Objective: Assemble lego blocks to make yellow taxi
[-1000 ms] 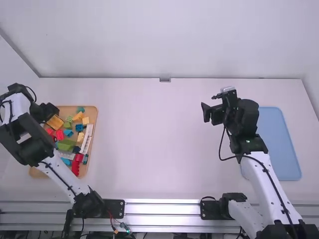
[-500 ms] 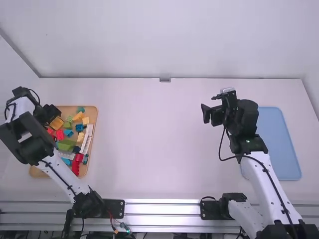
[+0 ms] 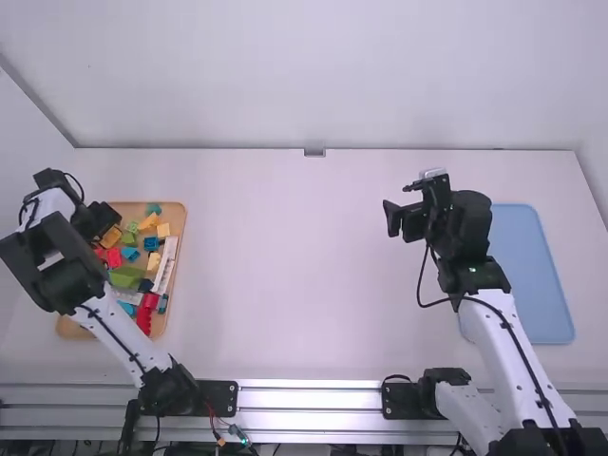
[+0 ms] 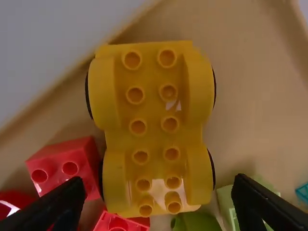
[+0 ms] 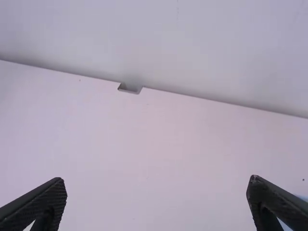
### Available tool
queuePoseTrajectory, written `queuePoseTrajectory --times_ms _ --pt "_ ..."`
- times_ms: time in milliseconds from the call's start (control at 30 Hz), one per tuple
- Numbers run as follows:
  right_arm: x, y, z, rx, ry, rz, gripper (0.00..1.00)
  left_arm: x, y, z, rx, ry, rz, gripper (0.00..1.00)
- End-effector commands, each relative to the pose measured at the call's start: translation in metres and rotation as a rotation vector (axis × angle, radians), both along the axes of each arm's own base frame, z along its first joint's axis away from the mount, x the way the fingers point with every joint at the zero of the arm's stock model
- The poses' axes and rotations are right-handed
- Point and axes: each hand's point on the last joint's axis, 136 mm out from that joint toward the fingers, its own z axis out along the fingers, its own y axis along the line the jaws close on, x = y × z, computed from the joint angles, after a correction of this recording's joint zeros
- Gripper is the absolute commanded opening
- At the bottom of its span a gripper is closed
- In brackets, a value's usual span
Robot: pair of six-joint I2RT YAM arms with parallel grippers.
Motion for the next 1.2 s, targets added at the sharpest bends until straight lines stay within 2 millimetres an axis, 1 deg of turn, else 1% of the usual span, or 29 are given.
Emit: queuePoseTrajectory --times_ms 0,133,233,300,333,367,433,567,700,800,867,1000,1100,1167 --pt "0.005 0.004 0.017 0.008 -0.036 0.011 0.99 -0.008 -0.015 -0.023 -0.054 0.033 -0.008 0.8" --pt "0.005 0.004 0.017 0.008 -0.036 0.011 0.99 -0.008 -0.015 -0.028 -0.051 0.022 -0.001 0.81" --pt "0.005 0.003 0.018 0.008 -0.036 0.01 0.99 -0.008 -0.017 -0.026 -0.059 0.025 -0.006 0.83" --pt "0.005 0.003 0.018 0.007 -0.04 0.009 0.99 -0.009 -0.016 -0.02 -0.066 0.033 0.002 0.83" --pt "0.005 0.004 0.019 0.008 -0.042 0.011 0.99 -0.008 -0.012 -0.013 -0.065 0.032 0.007 0.82" --pt "0.005 0.004 0.019 0.008 -0.043 0.011 0.99 -0.008 -0.012 -0.012 -0.065 0.031 0.007 0.82" --pt "0.005 0.003 0.019 0.008 -0.043 0.008 0.99 -0.001 -0.006 0.008 -0.056 0.018 0.006 0.83" --pt "0.005 0.003 0.019 0.008 -0.042 0.01 0.99 0.011 -0.007 0.02 -0.055 -0.02 -0.01 0.82" --pt "0.005 0.003 0.017 0.007 -0.035 0.009 0.98 0.015 -0.013 0.014 -0.052 -0.019 -0.024 0.83" --pt "0.004 0.003 0.016 0.007 -0.032 0.009 0.98 0.01 -0.014 0.007 -0.06 -0.008 -0.02 0.83" --pt "0.004 0.003 0.016 0.007 -0.032 0.009 0.99 0.007 -0.019 0.002 -0.072 0.006 -0.018 0.83" --pt "0.004 0.003 0.017 0.007 -0.032 0.009 0.99 -0.007 -0.009 -0.004 -0.033 0.059 0.056 0.83" --pt "0.004 0.003 0.017 0.007 -0.032 0.009 0.99 -0.008 -0.011 -0.006 -0.038 0.06 0.052 0.84" --pt "0.004 0.003 0.017 0.007 -0.032 0.009 0.99 -0.003 -0.01 -0.007 -0.027 0.046 0.047 0.84"
